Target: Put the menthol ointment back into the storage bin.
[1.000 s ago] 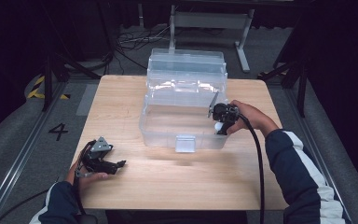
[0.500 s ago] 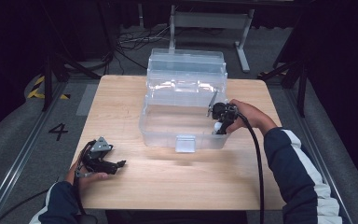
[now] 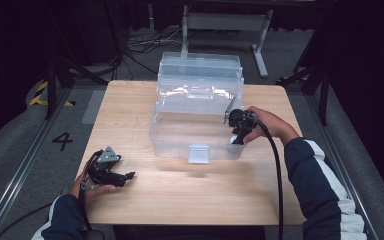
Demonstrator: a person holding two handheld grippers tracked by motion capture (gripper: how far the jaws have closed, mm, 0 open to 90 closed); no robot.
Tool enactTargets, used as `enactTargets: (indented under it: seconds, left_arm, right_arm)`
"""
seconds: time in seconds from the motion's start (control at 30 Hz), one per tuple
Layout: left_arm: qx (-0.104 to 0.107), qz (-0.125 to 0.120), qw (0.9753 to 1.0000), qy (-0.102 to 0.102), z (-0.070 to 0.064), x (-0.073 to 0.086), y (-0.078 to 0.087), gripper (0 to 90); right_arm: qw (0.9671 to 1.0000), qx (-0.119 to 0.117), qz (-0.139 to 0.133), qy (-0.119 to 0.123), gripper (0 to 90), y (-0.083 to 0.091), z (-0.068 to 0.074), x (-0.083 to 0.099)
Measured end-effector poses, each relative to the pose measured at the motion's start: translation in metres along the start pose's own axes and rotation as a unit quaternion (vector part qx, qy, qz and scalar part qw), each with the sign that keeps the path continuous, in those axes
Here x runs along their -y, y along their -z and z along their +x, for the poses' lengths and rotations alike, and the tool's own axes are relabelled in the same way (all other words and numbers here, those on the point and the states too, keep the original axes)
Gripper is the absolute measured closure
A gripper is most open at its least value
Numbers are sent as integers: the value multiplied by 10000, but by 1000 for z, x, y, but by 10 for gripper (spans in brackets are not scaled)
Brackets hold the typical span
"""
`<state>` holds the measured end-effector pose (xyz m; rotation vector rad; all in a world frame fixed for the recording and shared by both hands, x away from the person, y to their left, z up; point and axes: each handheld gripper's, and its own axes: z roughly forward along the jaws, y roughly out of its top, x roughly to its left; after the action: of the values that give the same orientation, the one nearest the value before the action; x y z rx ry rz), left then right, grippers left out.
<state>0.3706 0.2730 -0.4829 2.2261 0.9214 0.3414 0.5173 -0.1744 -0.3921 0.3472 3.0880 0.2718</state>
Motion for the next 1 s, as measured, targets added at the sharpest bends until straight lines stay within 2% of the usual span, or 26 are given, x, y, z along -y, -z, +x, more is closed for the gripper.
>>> enactTargets:
  seconds: [0.03, 0.5, 0.6, 0.63, 0.7, 1.0]
  left_arm:
    - [0, -2, 10000, 5, 0, 0, 0, 147]
    - [3, 0, 10000, 4, 0, 0, 0, 148]
    - [-11, -3, 10000, 6, 0, 0, 0, 148]
    - [-11, -3, 10000, 6, 0, 0, 0, 147]
    - [-13, -4, 10000, 9, 0, 0, 0, 147]
    - [-12, -3, 10000, 12, 0, 0, 0, 148]
  right_arm:
    - [10000, 64, -9, -2, 428, 1, 0, 2]
    - [9989, 205, -401, -121, 424, 11, 3, 8]
    - [9975, 198, -666, -141, 421, 18, 6, 11]
    - [9975, 198, -666, -141, 421, 18, 6, 11]
    - [9957, 232, -882, -143, 421, 25, 8, 12]
    - [9924, 352, -1163, -200, 407, 32, 11, 18]
